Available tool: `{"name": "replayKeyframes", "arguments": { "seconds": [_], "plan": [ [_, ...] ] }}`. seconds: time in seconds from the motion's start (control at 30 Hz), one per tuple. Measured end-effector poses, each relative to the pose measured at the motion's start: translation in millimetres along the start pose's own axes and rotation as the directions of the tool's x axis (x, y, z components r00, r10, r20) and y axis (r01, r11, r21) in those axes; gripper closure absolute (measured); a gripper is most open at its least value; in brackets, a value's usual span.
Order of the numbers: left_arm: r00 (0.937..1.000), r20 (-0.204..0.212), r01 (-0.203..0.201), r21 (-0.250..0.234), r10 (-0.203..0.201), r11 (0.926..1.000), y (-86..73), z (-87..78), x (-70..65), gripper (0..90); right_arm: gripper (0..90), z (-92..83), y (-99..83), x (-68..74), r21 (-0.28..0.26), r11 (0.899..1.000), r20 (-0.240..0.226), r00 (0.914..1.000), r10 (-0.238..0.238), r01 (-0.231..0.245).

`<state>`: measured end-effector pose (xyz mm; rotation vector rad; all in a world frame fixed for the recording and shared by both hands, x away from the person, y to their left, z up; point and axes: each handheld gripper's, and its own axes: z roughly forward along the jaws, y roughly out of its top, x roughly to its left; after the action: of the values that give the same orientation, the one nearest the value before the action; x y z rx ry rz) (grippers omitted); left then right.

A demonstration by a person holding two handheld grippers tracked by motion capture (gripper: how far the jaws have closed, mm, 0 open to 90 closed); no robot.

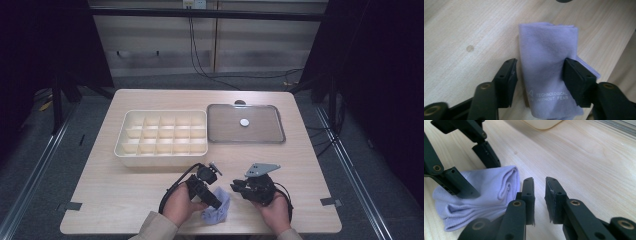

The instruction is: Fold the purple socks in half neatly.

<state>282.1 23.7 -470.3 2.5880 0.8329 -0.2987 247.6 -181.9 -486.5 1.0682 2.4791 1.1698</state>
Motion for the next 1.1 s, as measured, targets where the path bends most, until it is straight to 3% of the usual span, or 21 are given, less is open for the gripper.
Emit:
{"name": "replayKeyframes", "arguments": {
  "seconds": [0.13, 0.27, 0.47, 0.53, 0.67, 0.87, 1.1],
  "plan": [
    [0.9985, 0.054, -0.006, 0.006, 0.006, 1.0000, -0.7, 0.0, 0.9, 59.5, 74.6, -0.6, 0.2, 0.3, -0.004, 1.000, 0.005, 1.0000, 0.008, -0.008],
    [0.9985, 0.045, -0.033, 0.018, 0.032, 0.9993, 0.8, -3.0, -1.2, 73.7, 70.3, 1.4, -0.6, 0.5, 0.000, 1.000, 0.008, 1.0000, 0.003, -0.003],
    [0.9990, 0.032, -0.032, 0.034, 0.031, 0.9989, -2.5, -11.1, 4.8, 78.2, 63.6, 2.1, -2.7, -1.3, 0.005, 1.000, 0.035, 0.9993, 0.013, -0.013],
    [0.9993, 0.034, -0.016, 0.032, 0.015, 0.9994, -5.0, -14.2, 9.1, 78.3, 62.4, 2.4, -3.5, -2.8, 0.003, 1.000, 0.035, 0.9992, 0.019, -0.019],
    [0.9994, 0.033, 0.010, 0.029, -0.011, 0.9995, -8.8, -20.2, 18.3, 76.3, 61.5, 3.1, -4.7, -3.3, 0.010, 1.000, 0.043, 0.9988, 0.024, -0.024],
    [0.9990, 0.034, 0.032, -0.022, -0.031, 0.9993, -7.2, -23.4, 16.5, 51.7, 60.7, 5.6, -4.9, -2.2, 0.019, 1.000, 0.041, 0.9990, 0.020, -0.020],
    [0.9989, 0.023, 0.041, -0.009, -0.041, 0.9991, -3.6, -15.7, 14.6, 45.8, 60.6, 5.3, -5.6, -3.0, 0.015, 1.000, 0.041, 0.9989, 0.021, -0.022]
  ]
}}
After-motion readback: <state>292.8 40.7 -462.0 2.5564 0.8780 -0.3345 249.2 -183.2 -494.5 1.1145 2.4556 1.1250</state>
